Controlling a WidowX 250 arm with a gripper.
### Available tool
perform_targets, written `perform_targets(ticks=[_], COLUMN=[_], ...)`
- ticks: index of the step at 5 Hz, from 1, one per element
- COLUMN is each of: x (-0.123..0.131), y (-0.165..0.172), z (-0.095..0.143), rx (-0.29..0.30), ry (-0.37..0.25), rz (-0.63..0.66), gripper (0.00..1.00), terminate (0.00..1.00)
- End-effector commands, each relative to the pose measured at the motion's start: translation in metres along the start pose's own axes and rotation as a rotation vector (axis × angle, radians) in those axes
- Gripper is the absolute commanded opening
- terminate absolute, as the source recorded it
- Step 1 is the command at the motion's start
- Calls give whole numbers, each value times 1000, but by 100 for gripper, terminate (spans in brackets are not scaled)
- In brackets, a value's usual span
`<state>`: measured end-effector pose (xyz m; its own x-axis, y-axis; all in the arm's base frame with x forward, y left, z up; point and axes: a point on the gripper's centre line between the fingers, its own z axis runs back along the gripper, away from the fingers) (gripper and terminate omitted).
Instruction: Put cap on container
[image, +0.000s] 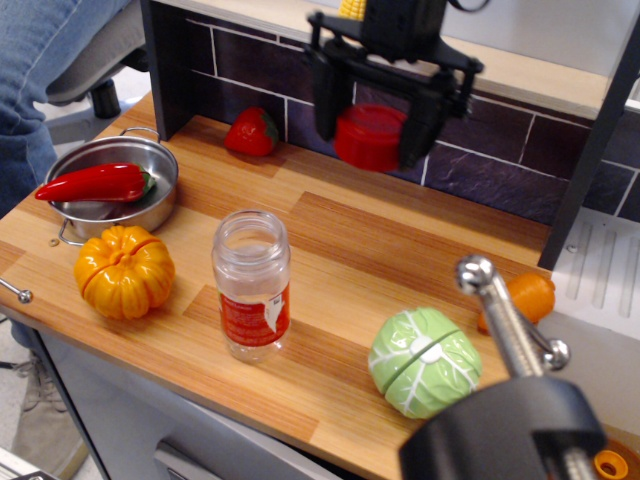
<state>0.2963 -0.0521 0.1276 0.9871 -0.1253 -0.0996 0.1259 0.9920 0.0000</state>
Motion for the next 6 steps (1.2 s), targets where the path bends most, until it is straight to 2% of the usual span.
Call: perform_targets(ticks=[1,2,3,4,6], x=[-34,-53,-61,-67,-67], y=[26,40,48,41,26], z=[12,9,-1,-10,-29], rx=[28,35,22,6,-61], ry=[-48,-38,-54,-59,-116], rz=[-79,-122,-144,-140,-134], gripper=[0,0,0,0,0], terminate=[0,0,0,0,0])
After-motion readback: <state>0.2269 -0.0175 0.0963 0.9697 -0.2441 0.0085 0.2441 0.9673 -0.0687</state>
